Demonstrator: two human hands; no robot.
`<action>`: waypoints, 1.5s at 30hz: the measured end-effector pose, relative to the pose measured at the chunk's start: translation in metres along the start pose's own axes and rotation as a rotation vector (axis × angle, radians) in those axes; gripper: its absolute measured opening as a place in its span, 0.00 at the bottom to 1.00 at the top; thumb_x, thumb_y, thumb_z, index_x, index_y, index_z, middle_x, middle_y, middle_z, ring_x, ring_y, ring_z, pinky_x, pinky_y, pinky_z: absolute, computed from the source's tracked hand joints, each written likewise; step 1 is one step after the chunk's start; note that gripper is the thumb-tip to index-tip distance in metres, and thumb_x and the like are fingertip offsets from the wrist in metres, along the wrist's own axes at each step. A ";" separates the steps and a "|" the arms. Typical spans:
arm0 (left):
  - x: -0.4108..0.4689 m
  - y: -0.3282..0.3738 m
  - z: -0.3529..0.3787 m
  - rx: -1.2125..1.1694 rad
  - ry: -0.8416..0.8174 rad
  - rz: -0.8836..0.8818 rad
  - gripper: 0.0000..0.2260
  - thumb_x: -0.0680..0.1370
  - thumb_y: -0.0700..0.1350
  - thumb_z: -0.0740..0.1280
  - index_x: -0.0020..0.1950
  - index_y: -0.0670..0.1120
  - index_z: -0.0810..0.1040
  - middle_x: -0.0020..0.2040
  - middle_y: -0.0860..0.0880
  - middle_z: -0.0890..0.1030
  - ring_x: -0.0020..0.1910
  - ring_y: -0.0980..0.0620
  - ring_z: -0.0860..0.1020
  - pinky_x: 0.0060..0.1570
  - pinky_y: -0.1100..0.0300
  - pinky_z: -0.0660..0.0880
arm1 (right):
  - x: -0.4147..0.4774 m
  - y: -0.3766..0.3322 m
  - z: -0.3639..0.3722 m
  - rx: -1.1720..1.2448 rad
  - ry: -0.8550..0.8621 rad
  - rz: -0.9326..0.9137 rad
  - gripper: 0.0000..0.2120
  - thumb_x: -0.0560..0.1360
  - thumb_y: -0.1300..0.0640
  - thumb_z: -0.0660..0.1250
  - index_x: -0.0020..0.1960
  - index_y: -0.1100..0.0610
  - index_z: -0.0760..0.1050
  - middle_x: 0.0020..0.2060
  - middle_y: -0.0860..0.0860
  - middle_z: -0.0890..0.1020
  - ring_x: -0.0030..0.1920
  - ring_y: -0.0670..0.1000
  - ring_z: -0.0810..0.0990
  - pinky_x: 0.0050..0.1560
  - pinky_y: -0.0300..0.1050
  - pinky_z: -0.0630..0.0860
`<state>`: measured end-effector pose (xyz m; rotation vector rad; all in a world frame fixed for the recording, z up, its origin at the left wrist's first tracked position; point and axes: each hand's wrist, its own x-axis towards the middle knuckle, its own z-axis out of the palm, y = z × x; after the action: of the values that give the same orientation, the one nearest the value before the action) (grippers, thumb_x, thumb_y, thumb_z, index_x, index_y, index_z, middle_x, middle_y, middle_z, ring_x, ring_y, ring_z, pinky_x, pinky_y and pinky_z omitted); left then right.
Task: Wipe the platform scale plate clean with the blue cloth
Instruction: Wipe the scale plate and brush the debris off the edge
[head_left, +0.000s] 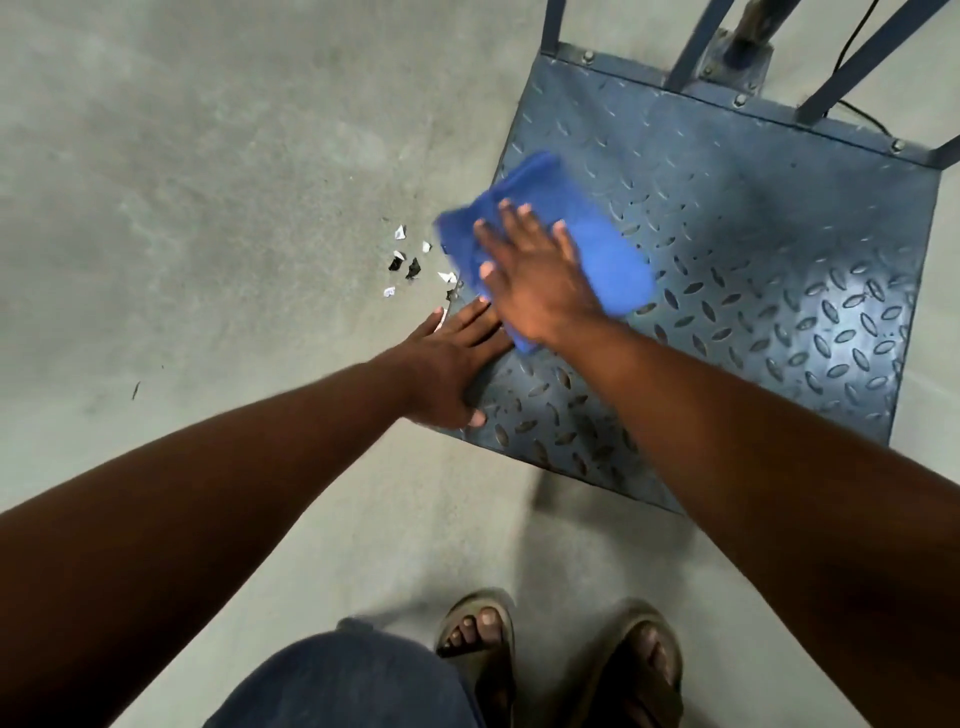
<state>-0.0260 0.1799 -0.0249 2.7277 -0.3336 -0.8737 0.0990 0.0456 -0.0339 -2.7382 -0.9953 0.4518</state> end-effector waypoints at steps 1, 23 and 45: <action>-0.003 0.003 0.006 -0.040 0.102 0.025 0.43 0.75 0.61 0.70 0.87 0.50 0.59 0.87 0.43 0.56 0.86 0.38 0.52 0.82 0.36 0.52 | -0.009 -0.008 0.005 0.000 -0.027 -0.141 0.26 0.84 0.46 0.50 0.81 0.47 0.62 0.83 0.50 0.58 0.83 0.53 0.54 0.82 0.59 0.49; -0.002 0.020 0.046 0.037 0.421 -0.122 0.32 0.85 0.63 0.54 0.88 0.57 0.51 0.89 0.54 0.50 0.87 0.50 0.49 0.83 0.43 0.54 | 0.098 0.023 -0.025 -0.180 -0.006 -0.499 0.20 0.84 0.46 0.51 0.59 0.53 0.79 0.52 0.53 0.82 0.58 0.58 0.78 0.71 0.56 0.68; 0.001 0.019 0.046 0.050 0.429 -0.121 0.31 0.84 0.62 0.57 0.86 0.53 0.62 0.84 0.50 0.65 0.82 0.46 0.64 0.76 0.41 0.66 | 0.059 0.030 -0.013 -0.282 -0.011 -0.575 0.27 0.85 0.44 0.47 0.81 0.50 0.62 0.82 0.51 0.60 0.83 0.53 0.55 0.83 0.56 0.49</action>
<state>-0.0551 0.1537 -0.0556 2.9074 -0.1050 -0.2898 0.1644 0.0609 -0.0426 -2.4904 -1.8847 0.2376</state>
